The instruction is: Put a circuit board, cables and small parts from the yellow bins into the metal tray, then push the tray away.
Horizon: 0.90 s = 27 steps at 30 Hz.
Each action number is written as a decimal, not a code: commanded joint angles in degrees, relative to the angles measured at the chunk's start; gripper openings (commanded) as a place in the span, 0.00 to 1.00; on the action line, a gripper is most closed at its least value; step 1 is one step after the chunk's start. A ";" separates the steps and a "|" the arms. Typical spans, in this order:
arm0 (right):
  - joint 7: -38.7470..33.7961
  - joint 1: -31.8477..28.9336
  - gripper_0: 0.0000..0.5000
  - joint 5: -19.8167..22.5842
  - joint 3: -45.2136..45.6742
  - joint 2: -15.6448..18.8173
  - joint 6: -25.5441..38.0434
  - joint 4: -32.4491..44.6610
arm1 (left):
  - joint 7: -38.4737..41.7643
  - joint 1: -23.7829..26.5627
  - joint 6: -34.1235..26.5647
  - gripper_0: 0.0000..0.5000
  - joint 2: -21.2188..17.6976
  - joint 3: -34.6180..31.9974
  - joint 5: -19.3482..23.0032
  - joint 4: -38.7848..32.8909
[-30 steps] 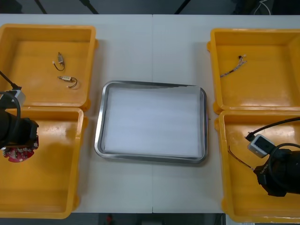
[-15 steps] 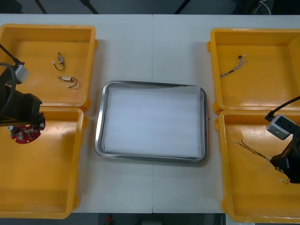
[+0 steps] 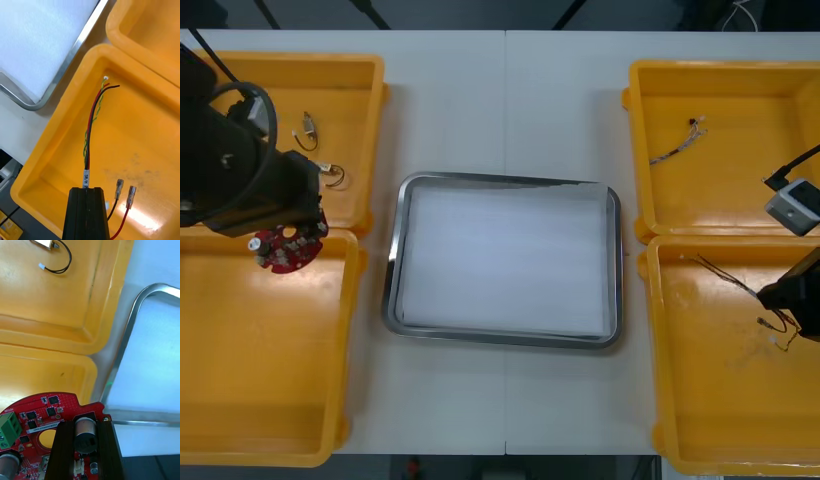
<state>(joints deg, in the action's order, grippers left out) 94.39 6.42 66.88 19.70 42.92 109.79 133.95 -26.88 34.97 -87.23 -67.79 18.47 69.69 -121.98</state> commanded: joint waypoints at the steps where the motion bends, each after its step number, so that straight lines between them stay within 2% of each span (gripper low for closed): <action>1: -5.36 2.37 0.00 1.32 1.40 -0.47 0.21 3.25 | 2.80 5.29 -1.54 0.00 5.39 4.20 -4.91 -0.63; 7: -10.64 3.07 0.00 1.76 1.31 0.85 0.21 5.18 | 7.63 7.22 -1.89 0.00 9.52 7.63 -7.55 -1.51; 14: -16.70 3.51 0.00 1.76 1.13 4.10 0.21 7.46 | 10.44 9.59 -2.42 0.00 15.67 13.78 -14.05 -2.39; 18: -16.88 3.51 0.00 0.53 1.13 5.68 0.21 7.55 | 11.67 9.59 -2.42 0.00 19.45 16.42 -18.09 -2.30; 23: -16.52 3.51 0.00 -1.93 1.13 5.86 0.21 7.46 | 13.26 10.38 -2.95 0.00 23.41 20.46 -23.19 -2.13; 27: -16.44 3.51 0.00 -1.84 1.13 6.39 0.21 7.55 | 14.14 10.38 -3.92 0.00 26.57 22.92 -26.97 -1.51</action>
<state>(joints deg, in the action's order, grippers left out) 78.43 8.67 65.34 19.70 46.84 109.81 139.75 -18.55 42.71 -90.27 -44.28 39.36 45.28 -122.38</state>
